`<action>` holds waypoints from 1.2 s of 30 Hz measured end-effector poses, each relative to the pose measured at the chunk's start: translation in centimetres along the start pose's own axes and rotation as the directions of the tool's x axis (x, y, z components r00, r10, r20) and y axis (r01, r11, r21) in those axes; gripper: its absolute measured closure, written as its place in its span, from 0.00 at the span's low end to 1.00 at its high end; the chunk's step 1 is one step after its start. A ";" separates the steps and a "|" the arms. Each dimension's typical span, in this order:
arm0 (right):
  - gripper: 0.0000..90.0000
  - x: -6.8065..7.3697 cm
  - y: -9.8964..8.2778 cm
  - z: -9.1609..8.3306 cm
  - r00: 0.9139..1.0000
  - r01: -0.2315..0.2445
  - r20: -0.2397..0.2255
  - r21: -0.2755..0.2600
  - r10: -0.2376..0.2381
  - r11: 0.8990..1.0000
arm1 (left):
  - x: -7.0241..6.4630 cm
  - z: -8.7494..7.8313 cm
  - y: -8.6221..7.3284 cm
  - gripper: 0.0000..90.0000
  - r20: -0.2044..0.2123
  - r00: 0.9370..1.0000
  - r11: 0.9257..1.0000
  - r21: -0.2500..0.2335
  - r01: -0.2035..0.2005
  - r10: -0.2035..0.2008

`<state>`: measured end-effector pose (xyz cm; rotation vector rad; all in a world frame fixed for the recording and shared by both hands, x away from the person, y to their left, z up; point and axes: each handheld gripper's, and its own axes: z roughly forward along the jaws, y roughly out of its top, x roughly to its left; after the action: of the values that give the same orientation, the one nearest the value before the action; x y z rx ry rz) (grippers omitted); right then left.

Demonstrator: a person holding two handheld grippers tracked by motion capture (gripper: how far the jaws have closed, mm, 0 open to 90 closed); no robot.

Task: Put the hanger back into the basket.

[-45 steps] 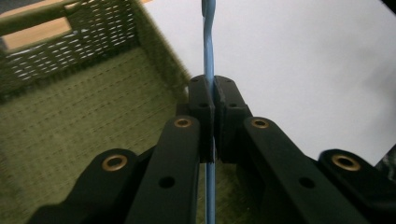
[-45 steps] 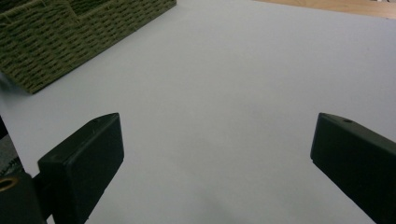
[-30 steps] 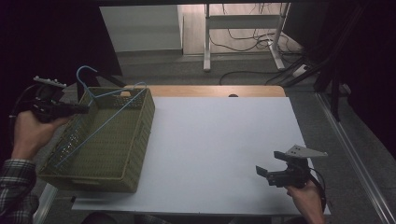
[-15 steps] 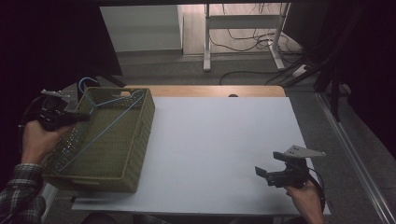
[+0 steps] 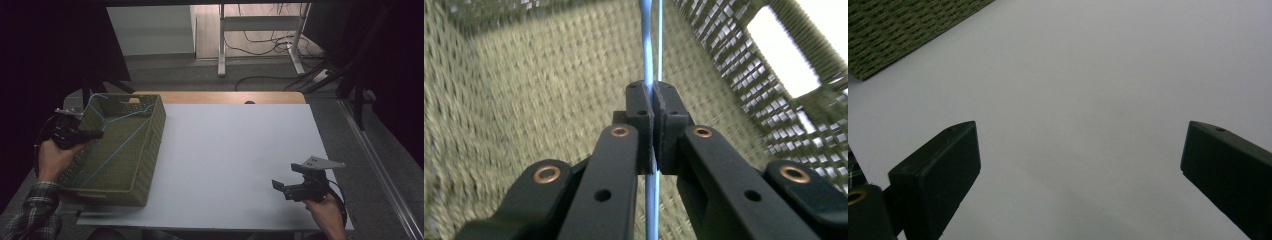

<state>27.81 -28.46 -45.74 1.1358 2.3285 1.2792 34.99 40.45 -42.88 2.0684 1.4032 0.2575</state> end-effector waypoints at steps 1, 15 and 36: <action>0.03 0.0 0.0 0.0 1.000 0.003 0.001 0.002 -0.003 1.000 | 0.0 0.3 -0.2 0.98 -0.004 1.000 1.000 0.012 -0.003 0.003; 0.03 0.1 -0.1 0.4 1.000 0.007 -0.002 0.017 -0.007 1.000 | 1.2 2.3 -1.6 0.96 -0.061 0.995 0.994 0.073 0.077 -0.073; 0.03 0.2 0.0 -0.1 1.000 0.019 0.006 0.008 -0.019 1.000 | -7.9 -1.5 0.0 0.13 0.102 0.991 0.970 -0.235 -0.060 0.086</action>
<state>27.70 -28.37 -45.65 1.1155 2.3359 1.2593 30.94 33.96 -40.35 1.9140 1.1731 0.3159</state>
